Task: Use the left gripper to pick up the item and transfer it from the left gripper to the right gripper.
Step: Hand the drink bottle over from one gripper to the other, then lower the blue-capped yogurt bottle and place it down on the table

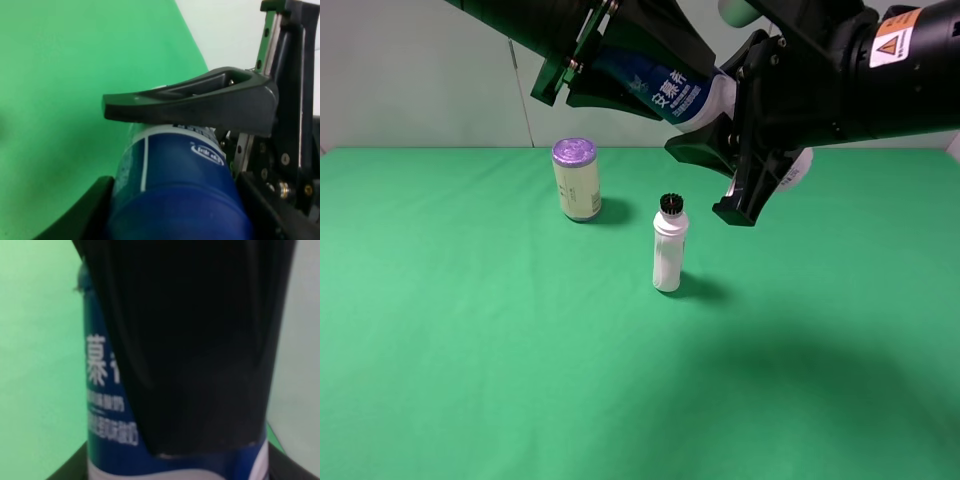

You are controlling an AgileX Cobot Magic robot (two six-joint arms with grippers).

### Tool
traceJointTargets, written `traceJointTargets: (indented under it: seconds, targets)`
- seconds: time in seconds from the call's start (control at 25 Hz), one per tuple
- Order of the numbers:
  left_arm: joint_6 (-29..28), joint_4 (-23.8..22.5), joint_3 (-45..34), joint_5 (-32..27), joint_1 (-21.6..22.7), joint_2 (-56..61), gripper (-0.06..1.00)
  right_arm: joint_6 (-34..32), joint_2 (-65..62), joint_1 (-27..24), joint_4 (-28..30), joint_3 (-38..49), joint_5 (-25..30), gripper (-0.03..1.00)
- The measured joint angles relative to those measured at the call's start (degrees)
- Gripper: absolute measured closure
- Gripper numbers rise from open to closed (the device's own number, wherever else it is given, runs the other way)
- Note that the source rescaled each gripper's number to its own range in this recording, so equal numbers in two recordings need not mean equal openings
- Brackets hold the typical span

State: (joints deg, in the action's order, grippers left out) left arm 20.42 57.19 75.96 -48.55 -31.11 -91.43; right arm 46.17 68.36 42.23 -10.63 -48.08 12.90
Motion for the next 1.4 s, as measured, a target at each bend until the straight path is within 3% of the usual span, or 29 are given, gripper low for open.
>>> traceJointTargets:
  seconds: [0.52, 0.56, 0.64, 0.72, 0.76, 0.92, 1.28, 1.4]
  targets:
    - [0.06, 0.0, 0.0, 0.48, 0.0, 0.0, 0.94, 0.0, 0.0, 0.0, 0.22, 0.0, -0.05, 0.94]
    - [0.06, 0.38, 0.0, 0.83, 0.0, 0.0, 0.83, -0.13, 0.0, 0.0, 0.14, 0.0, 0.03, 0.94]
    - [-0.34, 1.79, 0.31, 1.73, 0.0, 0.0, 0.36, -0.18, 0.2, 0.0, 0.14, 0.05, 1.19, 0.94]
    - [-0.84, 2.23, 0.36, 2.07, 0.0, 0.06, 0.12, -0.19, 0.31, 0.0, 0.14, 0.05, 1.58, 0.94]
    - [-0.98, 2.29, 0.36, 2.13, 0.0, 0.06, 0.05, -0.23, 0.31, 0.0, 0.14, 0.05, 1.58, 0.94]
    - [-1.1, 2.42, 0.36, 2.13, 0.0, 0.06, -0.04, -0.25, 0.31, 0.0, 0.14, 0.05, 1.58, 0.94]
    - [-1.52, 2.24, 0.36, 0.56, 1.65, 1.96, -0.05, -1.86, 0.38, 0.0, 0.09, 0.05, 1.58, 0.94]
    - [-2.83, -0.21, 0.36, -1.23, 3.41, 3.82, -0.05, -2.05, 0.38, 0.0, 0.09, 0.05, 1.58, 0.94]
